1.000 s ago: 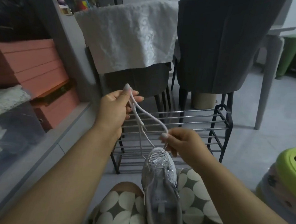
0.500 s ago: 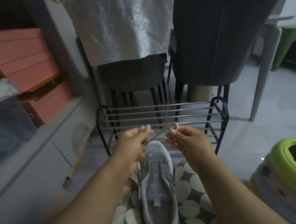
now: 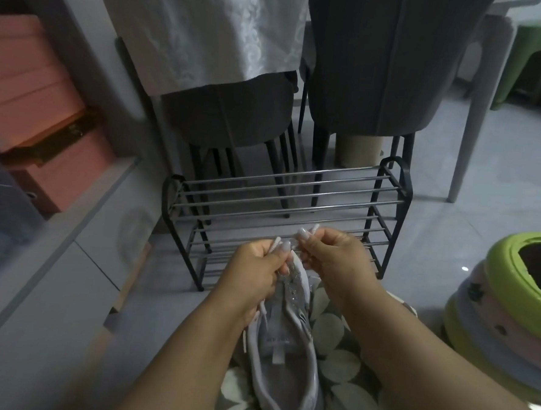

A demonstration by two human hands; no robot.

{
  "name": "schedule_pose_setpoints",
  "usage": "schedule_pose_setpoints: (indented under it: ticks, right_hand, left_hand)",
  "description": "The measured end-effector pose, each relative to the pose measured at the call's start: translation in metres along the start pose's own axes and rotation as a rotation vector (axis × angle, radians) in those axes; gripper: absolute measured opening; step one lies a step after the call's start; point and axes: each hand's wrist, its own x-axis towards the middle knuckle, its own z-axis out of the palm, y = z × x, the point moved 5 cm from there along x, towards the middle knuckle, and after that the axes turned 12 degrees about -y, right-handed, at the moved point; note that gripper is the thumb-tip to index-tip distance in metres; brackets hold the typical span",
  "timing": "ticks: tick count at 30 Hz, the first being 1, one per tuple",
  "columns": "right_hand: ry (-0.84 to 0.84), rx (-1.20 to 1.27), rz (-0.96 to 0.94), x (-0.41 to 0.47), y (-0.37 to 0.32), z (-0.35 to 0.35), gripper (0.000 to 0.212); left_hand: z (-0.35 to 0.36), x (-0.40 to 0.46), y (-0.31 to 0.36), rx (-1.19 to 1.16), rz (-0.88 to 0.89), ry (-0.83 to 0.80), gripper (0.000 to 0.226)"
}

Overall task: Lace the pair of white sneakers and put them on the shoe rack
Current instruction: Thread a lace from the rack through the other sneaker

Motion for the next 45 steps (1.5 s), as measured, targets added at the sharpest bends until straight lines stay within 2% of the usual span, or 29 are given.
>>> schedule_pose_setpoints:
  ticks: [2,6,15,21,25,29,35,38,40,45]
  right_hand:
    - [0.023,-0.014,-0.001,0.000,-0.001,-0.001,0.020]
    - [0.052,-0.135,-0.004,0.000,-0.008,-0.013,0.021]
    - [-0.086,-0.559,0.008,-0.002,0.003,-0.002,0.027]
    - [-0.133,-0.781,0.006,-0.001,0.012,-0.002,0.031]
    - [-0.117,-0.948,-0.014,-0.001,0.011,0.000,0.032]
    - [-0.110,-1.064,-0.035,-0.002,0.006,0.000,0.032]
    - [-0.135,-1.136,-0.082,-0.006,0.001,0.000,0.026]
    - [-0.150,-1.179,-0.149,-0.007,-0.003,0.003,0.035]
    - [-0.167,-1.214,-0.168,-0.007,-0.004,0.006,0.031]
    - [-0.193,-1.212,-0.068,0.000,0.006,0.002,0.029]
  left_hand:
    - [-0.001,-0.001,-0.001,0.029,0.003,0.043,0.028]
    - [-0.012,-0.005,-0.010,0.132,-0.060,0.144,0.030]
    - [-0.016,-0.011,-0.016,0.478,-0.167,0.113,0.032]
    - [-0.011,-0.013,-0.016,0.548,-0.200,0.103,0.041]
    - [-0.011,-0.008,-0.020,0.470,-0.249,0.077,0.023]
    - [-0.009,-0.008,-0.029,0.212,-0.303,0.081,0.031]
    - [0.002,-0.021,-0.036,-0.123,-0.290,0.133,0.014]
    - [0.003,-0.021,-0.037,-0.172,-0.264,0.143,0.014]
    - [0.003,-0.021,-0.037,-0.187,-0.253,0.143,0.014]
    - [0.004,-0.020,-0.036,-0.185,-0.211,0.147,0.012]
